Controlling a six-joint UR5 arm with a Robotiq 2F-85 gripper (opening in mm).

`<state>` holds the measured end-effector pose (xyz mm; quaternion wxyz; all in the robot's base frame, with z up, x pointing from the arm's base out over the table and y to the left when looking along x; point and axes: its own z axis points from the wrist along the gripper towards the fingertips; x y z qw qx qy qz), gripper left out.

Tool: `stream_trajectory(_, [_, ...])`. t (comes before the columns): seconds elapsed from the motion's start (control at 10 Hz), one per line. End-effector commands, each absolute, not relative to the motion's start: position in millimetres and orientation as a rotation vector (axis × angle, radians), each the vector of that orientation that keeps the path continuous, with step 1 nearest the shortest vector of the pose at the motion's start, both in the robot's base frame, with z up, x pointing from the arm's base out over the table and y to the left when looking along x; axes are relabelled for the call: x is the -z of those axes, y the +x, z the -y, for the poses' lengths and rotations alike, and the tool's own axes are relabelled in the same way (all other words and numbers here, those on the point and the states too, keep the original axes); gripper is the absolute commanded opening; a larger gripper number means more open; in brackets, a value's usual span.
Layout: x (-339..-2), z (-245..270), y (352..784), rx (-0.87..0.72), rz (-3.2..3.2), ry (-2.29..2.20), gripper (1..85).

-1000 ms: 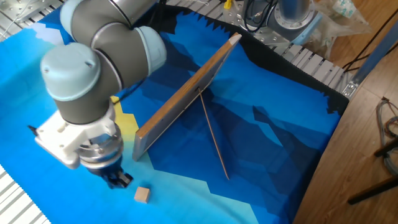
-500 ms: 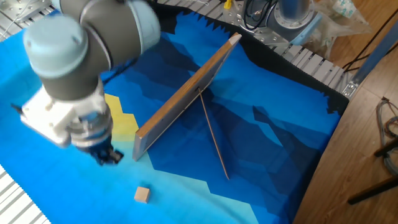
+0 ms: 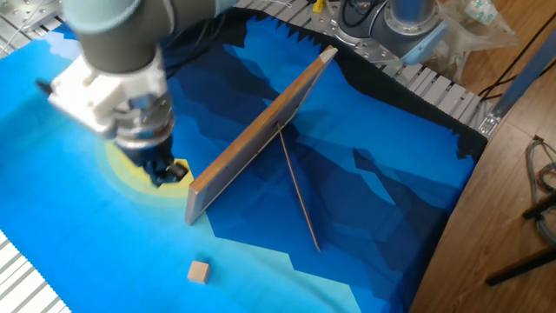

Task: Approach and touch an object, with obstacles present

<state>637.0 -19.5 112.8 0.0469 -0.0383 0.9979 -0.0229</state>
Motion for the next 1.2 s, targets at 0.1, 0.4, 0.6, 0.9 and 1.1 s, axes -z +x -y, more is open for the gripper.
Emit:
stream_trajectory(0.1, [-112, 17, 616, 0.016, -3.048, -0.036, 1.0])
stream_trajectory(0.4, [-114, -8, 625, -0.122, -3.0, -0.148, 1.0])
stream_trajectory(0.6, [-117, -10, 645, -0.124, -2.92, -0.166, 1.0])
stream_trajectory(0.9, [-114, -11, 627, -0.139, -2.987, -0.18, 1.0])
stream_trajectory(1.1, [-155, 6, 578, -0.088, -3.058, -0.13, 1.0])
